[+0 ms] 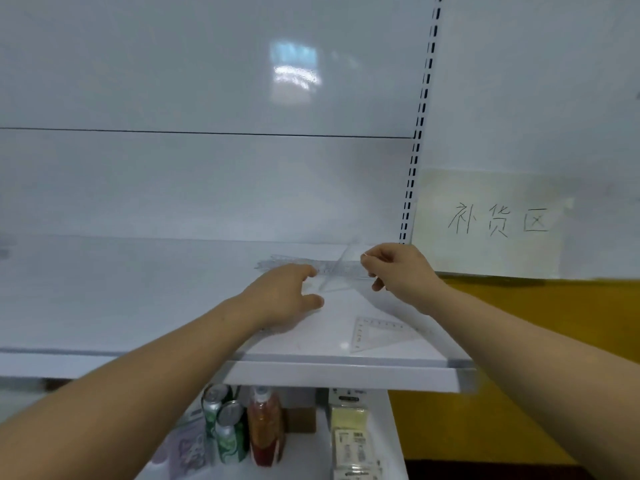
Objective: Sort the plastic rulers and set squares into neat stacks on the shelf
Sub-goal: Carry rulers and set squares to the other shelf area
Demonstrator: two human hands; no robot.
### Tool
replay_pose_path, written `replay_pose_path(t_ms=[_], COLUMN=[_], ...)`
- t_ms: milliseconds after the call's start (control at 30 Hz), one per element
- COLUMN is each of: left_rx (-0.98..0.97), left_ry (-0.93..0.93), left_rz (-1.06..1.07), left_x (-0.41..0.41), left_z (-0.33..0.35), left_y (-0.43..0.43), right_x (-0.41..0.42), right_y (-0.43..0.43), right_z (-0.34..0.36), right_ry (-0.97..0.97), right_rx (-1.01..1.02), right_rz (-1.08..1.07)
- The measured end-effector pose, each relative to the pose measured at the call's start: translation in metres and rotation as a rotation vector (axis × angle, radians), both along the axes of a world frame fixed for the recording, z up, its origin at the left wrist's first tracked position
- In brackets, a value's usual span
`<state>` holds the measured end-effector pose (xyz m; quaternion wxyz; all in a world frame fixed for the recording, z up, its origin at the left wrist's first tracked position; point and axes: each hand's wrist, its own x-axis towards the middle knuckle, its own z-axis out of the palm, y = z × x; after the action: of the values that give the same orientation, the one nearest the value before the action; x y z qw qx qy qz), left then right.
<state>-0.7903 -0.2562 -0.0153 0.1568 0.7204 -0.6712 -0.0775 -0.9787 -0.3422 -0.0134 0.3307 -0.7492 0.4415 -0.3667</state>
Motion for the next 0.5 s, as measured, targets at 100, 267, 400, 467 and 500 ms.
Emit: replay_pose_path(t_ms=[100, 267, 400, 467, 500], left_rx=[0.093, 0.238, 0.215, 0.235, 0.253], left_ry=[-0.147, -0.227, -0.228, -0.228, -0.234], left_rz=[0.033, 0.05, 0.049, 0.058, 0.057], left_x=[0.003, 0.004, 0.003, 0.006, 0.008], left_z=[0.0, -0.01, -0.012, -0.013, -0.014], left_y=[0.011, 0.025, 0.032, 0.035, 0.036], right_x=[-0.012, -0.013, -0.008, -0.008, -0.008], right_y=[0.003, 0.016, 0.026, 0.026, 0.027], right_z=[0.002, -0.002, -0.011, -0.011, -0.011], right_ry=[-0.032, 0.438, 0.553, 0.613, 0.638], right_rx=[-0.111, -0.495, -0.519, -0.513, -0.505], right_rz=[-0.064, 0.099, 0.275, 0.293, 0.299])
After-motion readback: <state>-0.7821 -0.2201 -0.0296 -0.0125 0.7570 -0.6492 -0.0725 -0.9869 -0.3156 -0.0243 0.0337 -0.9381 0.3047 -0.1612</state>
